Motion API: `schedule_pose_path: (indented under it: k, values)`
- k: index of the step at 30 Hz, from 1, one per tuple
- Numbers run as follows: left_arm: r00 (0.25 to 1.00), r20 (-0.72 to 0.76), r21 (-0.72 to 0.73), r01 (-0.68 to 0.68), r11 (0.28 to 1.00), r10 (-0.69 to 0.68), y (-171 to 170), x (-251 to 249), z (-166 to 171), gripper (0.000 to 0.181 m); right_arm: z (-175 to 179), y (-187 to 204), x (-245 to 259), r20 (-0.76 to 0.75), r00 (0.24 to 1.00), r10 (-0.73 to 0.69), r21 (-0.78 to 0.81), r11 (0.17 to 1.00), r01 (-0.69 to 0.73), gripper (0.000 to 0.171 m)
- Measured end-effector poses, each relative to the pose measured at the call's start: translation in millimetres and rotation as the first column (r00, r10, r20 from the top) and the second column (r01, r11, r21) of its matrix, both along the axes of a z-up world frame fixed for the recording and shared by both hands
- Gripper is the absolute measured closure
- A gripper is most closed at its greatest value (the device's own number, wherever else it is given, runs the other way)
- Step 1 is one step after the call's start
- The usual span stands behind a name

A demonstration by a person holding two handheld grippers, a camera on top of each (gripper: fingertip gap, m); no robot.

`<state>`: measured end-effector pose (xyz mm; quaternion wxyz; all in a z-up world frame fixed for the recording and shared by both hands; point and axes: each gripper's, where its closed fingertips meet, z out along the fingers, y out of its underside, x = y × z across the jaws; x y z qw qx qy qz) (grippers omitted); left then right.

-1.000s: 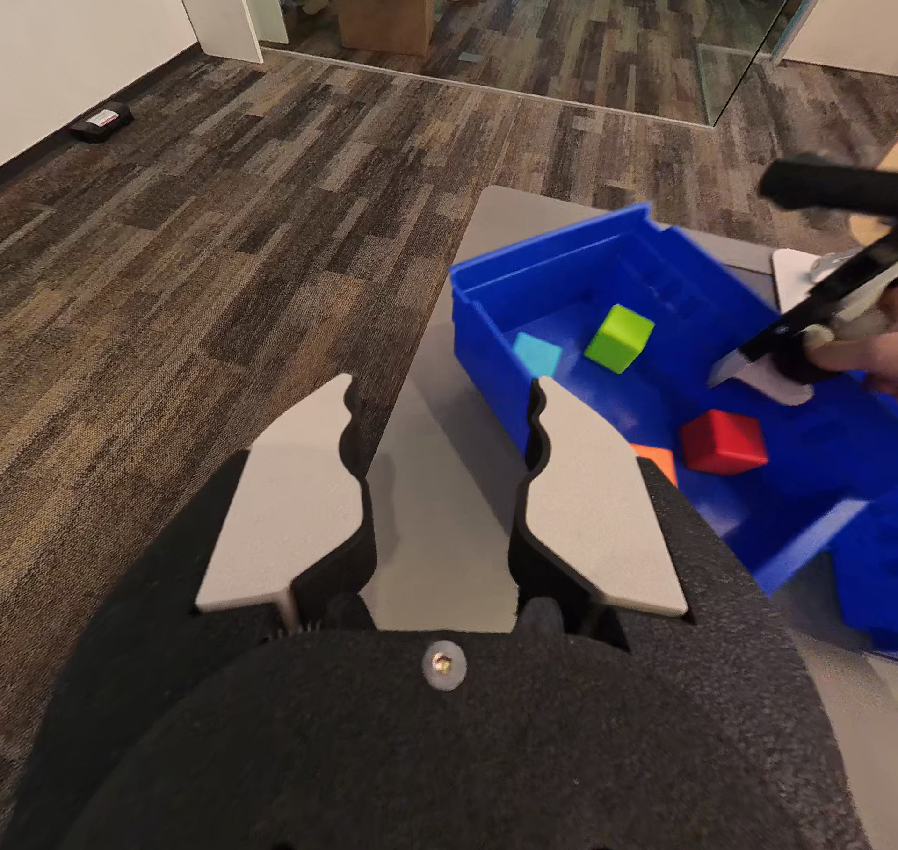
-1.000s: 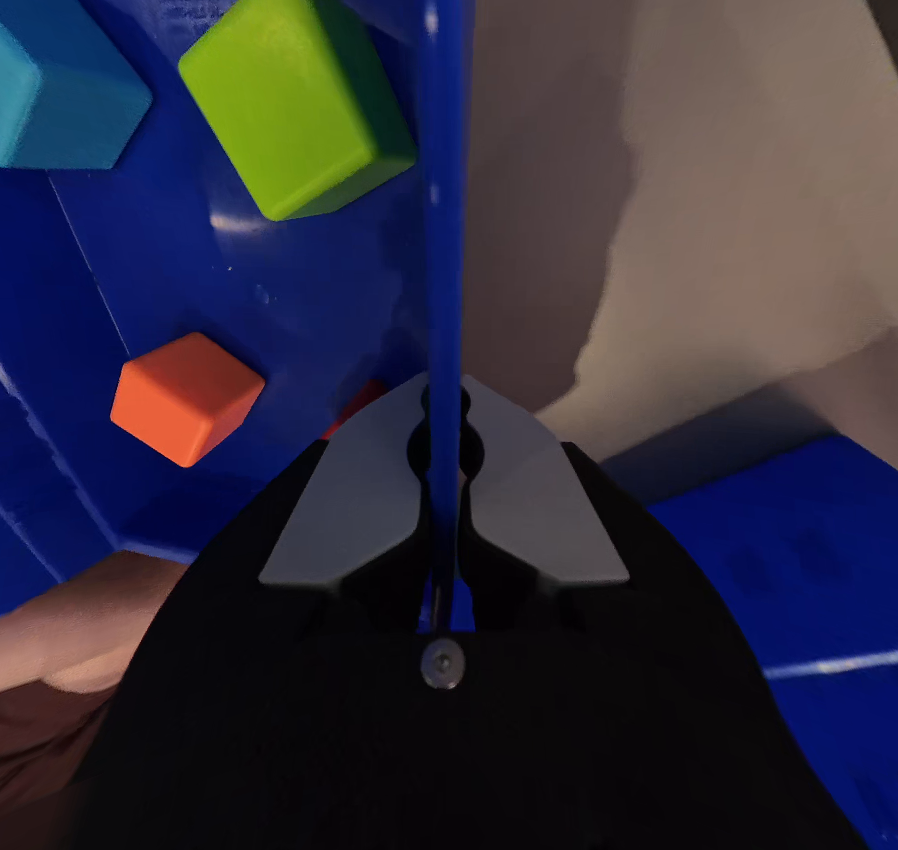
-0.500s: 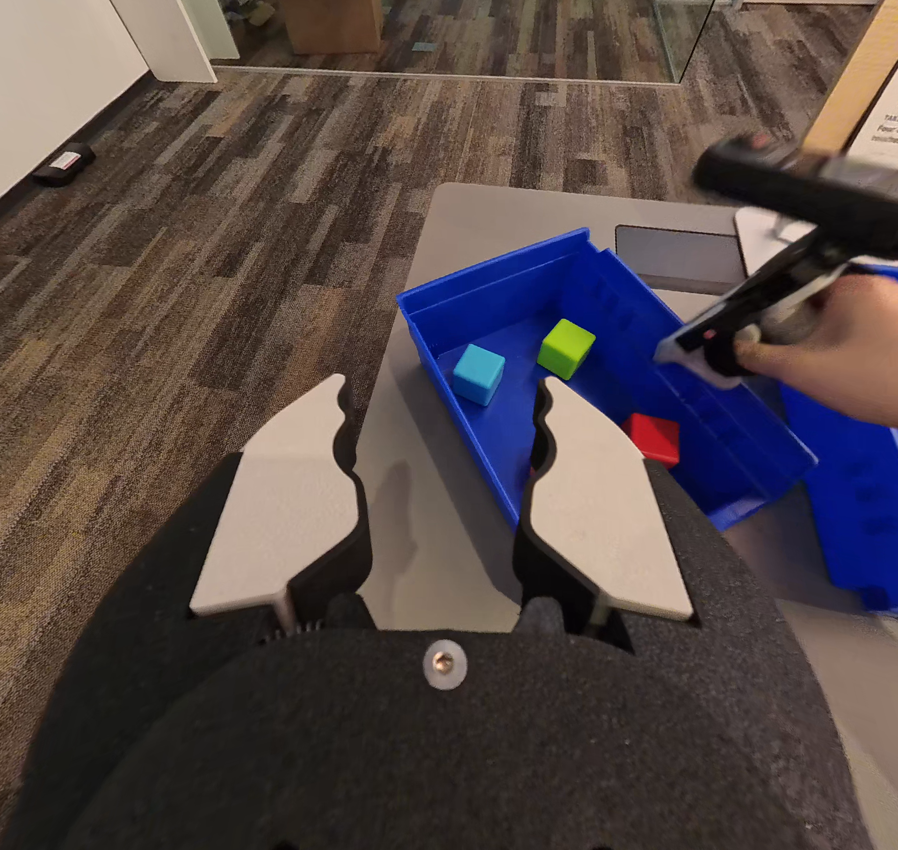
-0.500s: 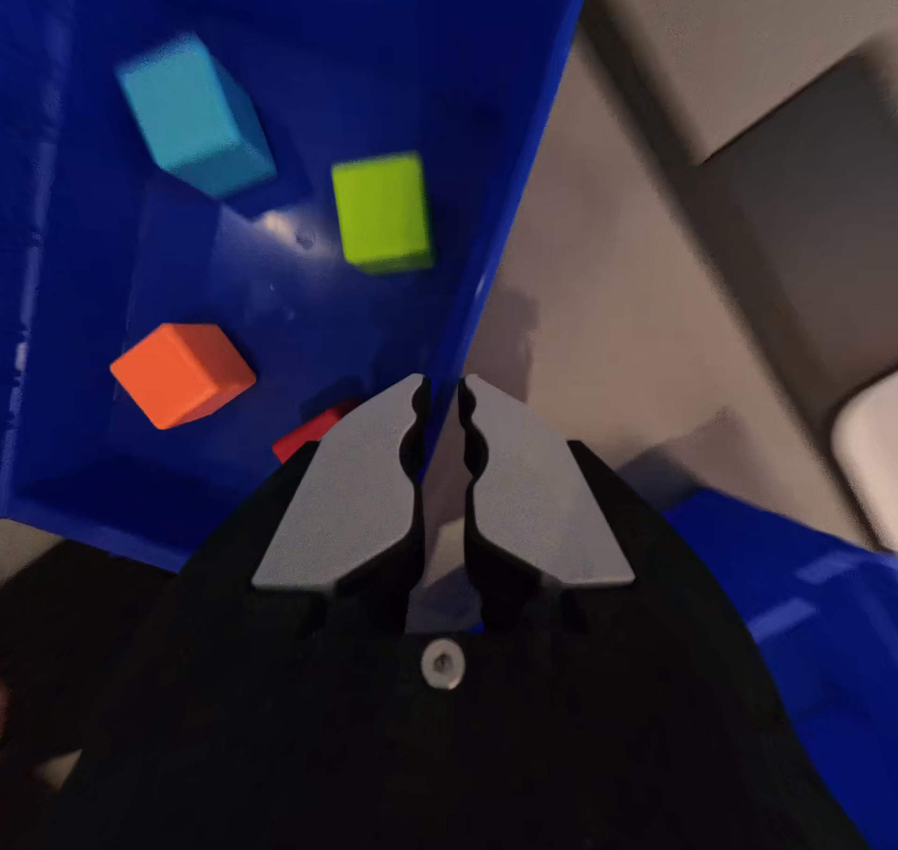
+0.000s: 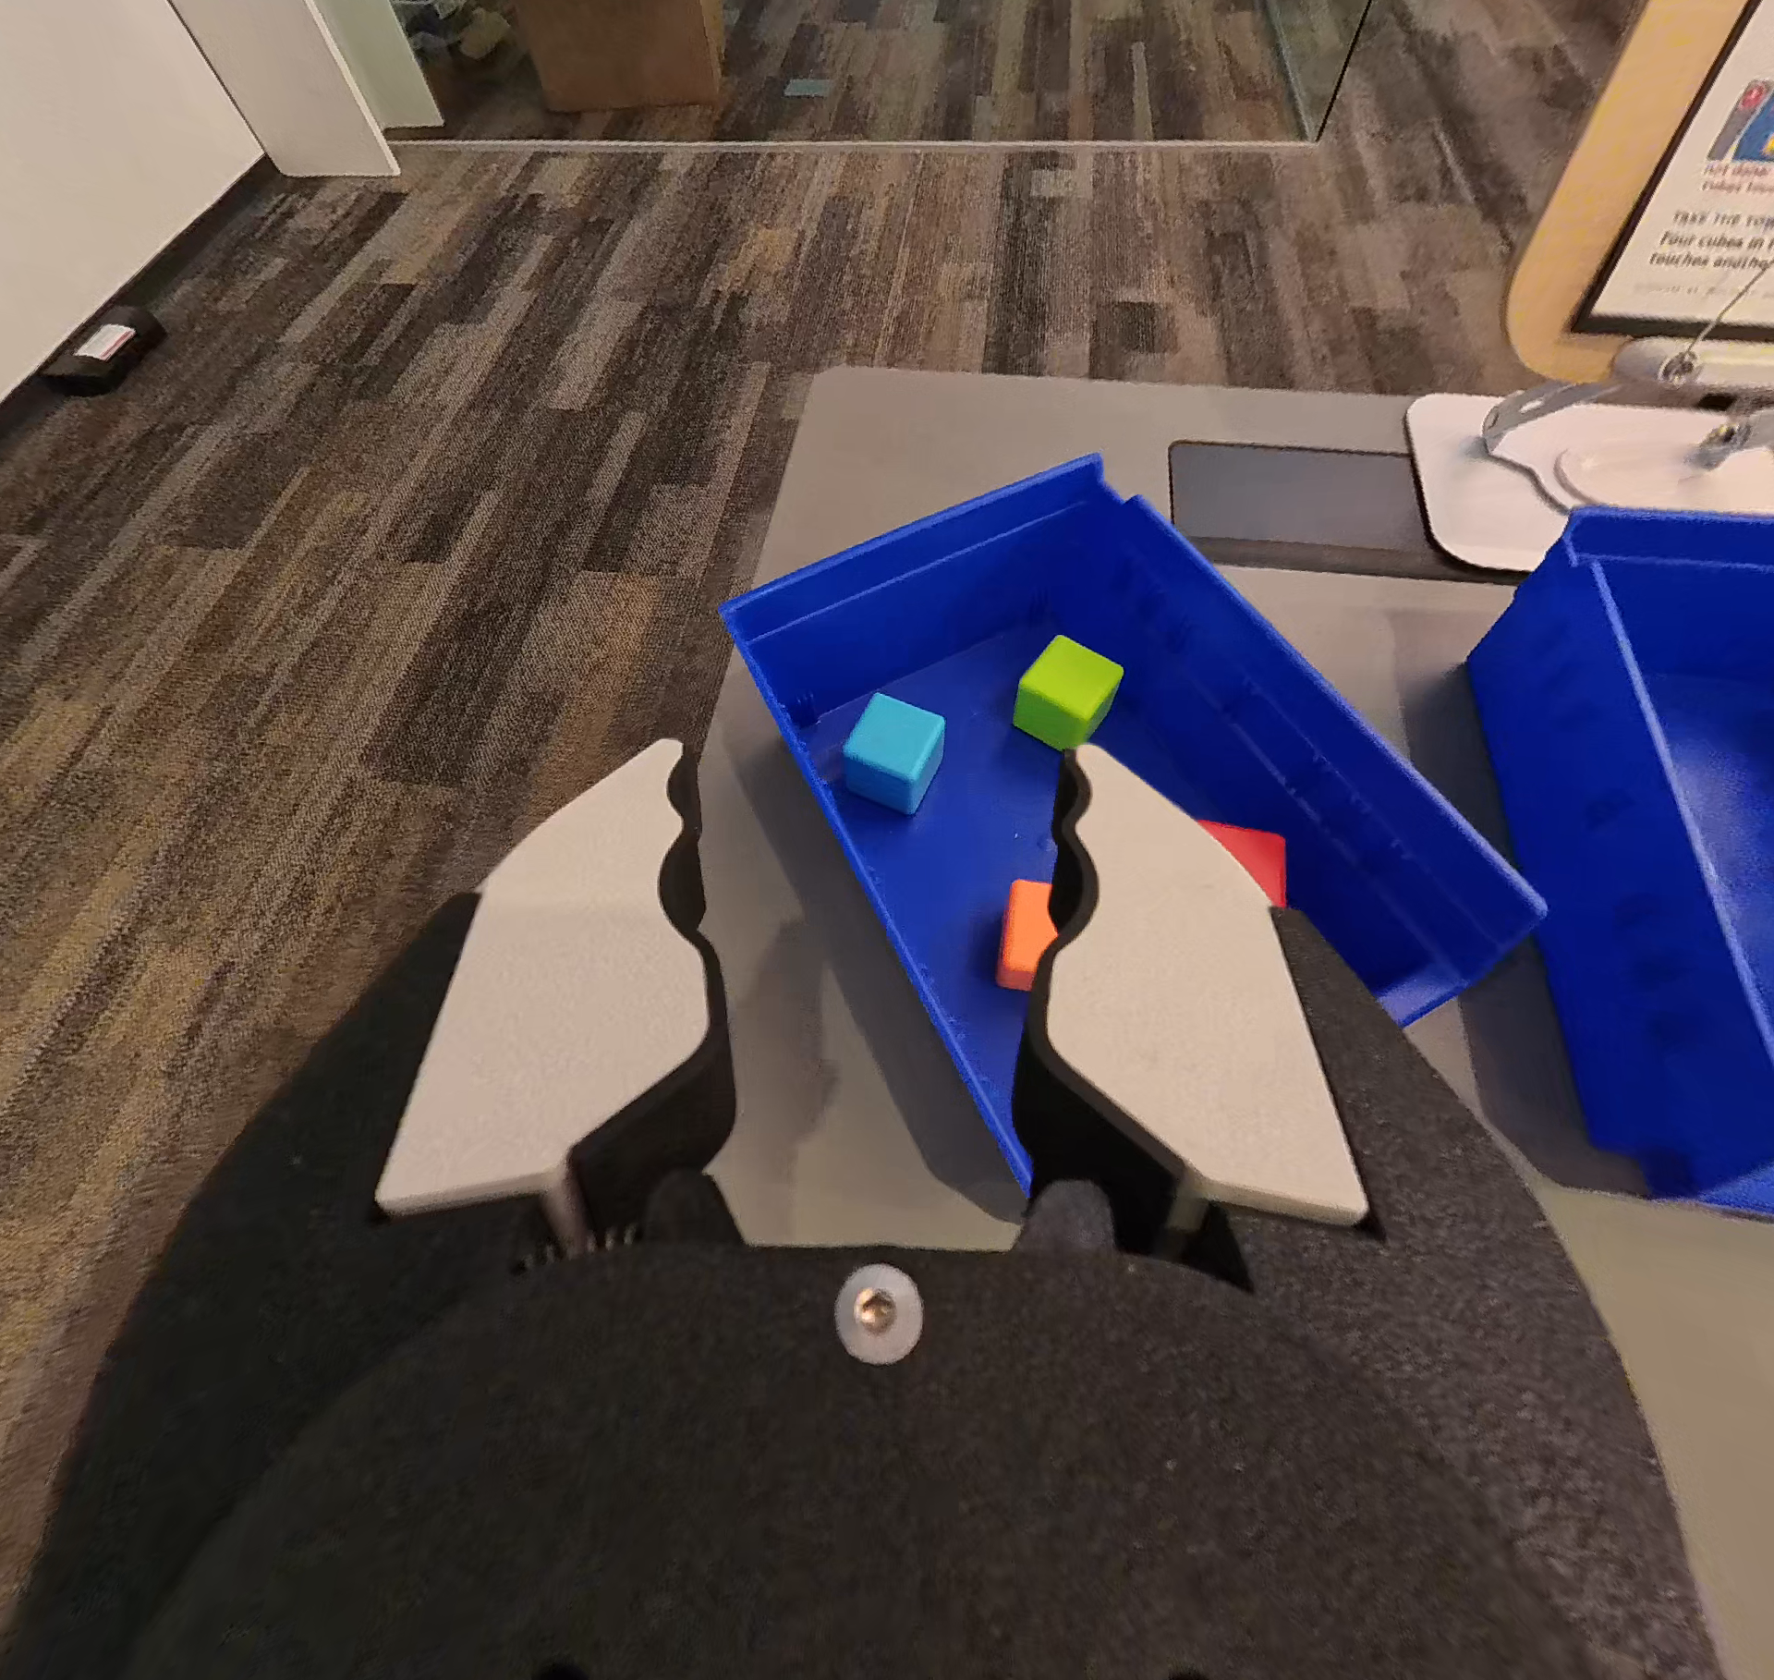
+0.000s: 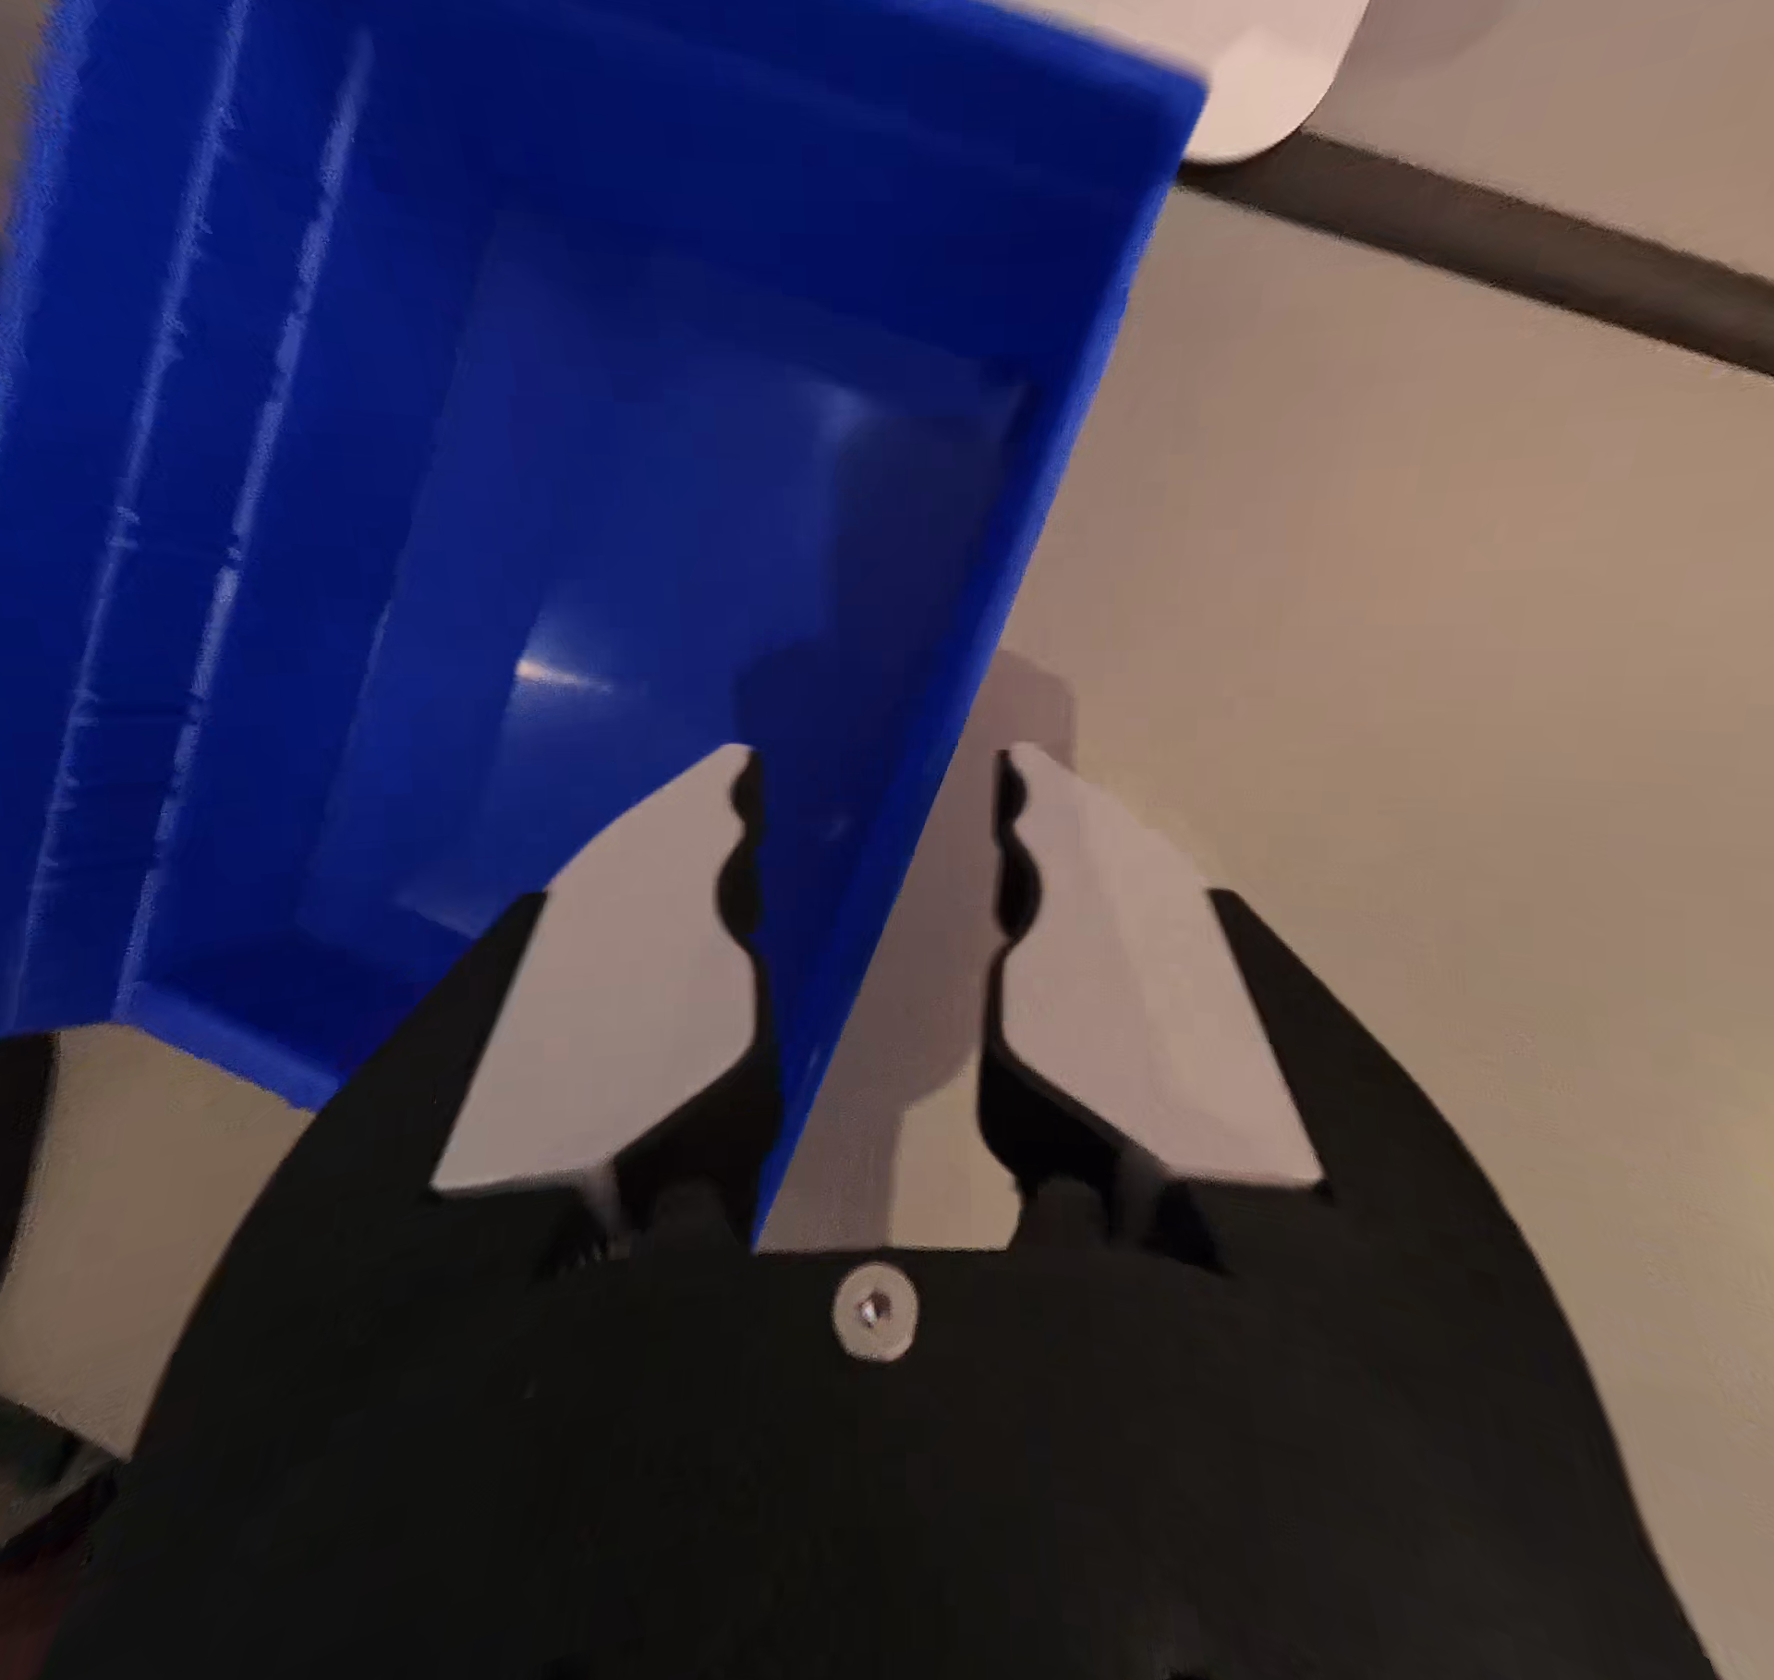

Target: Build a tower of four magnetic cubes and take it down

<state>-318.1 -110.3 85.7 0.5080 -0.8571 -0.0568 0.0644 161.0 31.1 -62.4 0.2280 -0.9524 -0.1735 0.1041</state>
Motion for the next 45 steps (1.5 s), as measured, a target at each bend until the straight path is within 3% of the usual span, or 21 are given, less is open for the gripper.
schedule_pose_path:
  k: [1,4,8,12,23,31,35,40,42,45]
  values:
    - [1.000,-0.019,-0.020,0.006,1.000,-0.007,1.5,4.4,-1.9,0.111,-12.2,-1.5,0.3,0.019,1.000,0.015,-0.023,1.000,-0.015,0.134]
    - [0.995,-0.095,-0.081,0.001,0.997,-0.009,1.5,15.0,-5.6,0.111,-47.3,-11.5,4.6,0.154,0.985,0.084,-0.139,0.988,-0.062,0.141]
    - [0.988,-0.154,-0.081,0.018,0.997,-0.030,2.0,32.5,1.5,0.111,-58.3,-7.7,9.8,0.117,0.989,0.087,-0.212,0.975,-0.060,0.161]
    - [0.977,-0.210,-0.082,0.015,0.996,-0.032,-0.3,45.0,8.1,0.111,-58.5,2.3,38.1,0.012,0.998,0.054,-0.228,0.972,-0.050,0.164]
    - [0.928,-0.365,-0.015,0.079,0.997,-0.079,-0.7,100.6,35.1,0.113,-60.2,1.8,198.0,-0.023,0.996,-0.091,-0.220,0.972,0.084,0.163]
    - [0.938,-0.347,-0.075,-0.018,0.997,-0.009,1.2,78.6,21.3,0.108,-61.3,-17.7,296.9,-0.050,0.972,-0.229,-0.217,0.953,0.213,0.163]
    - [0.953,-0.301,-0.078,-0.041,0.996,0.016,0.8,64.8,17.0,0.108,-61.7,-21.6,328.9,-0.040,0.949,-0.311,-0.209,0.932,0.297,0.163]
    - [0.973,-0.226,-0.134,-0.084,0.987,0.052,3.8,35.6,-3.4,0.105,-60.1,-21.3,331.6,-0.064,0.939,-0.338,-0.195,0.927,0.320,0.162]
    - [0.983,-0.168,-0.189,-0.104,0.976,0.073,4.9,20.2,-21.1,0.100,-53.6,-16.5,334.6,-0.069,0.938,-0.339,-0.137,0.935,0.328,0.142]
    - [0.988,-0.093,-0.305,-0.143,0.942,0.120,5.3,-6.0,-55.0,0.095,-30.5,-7.2,340.5,-0.097,0.933,-0.346,0.001,0.938,0.348,0.131]
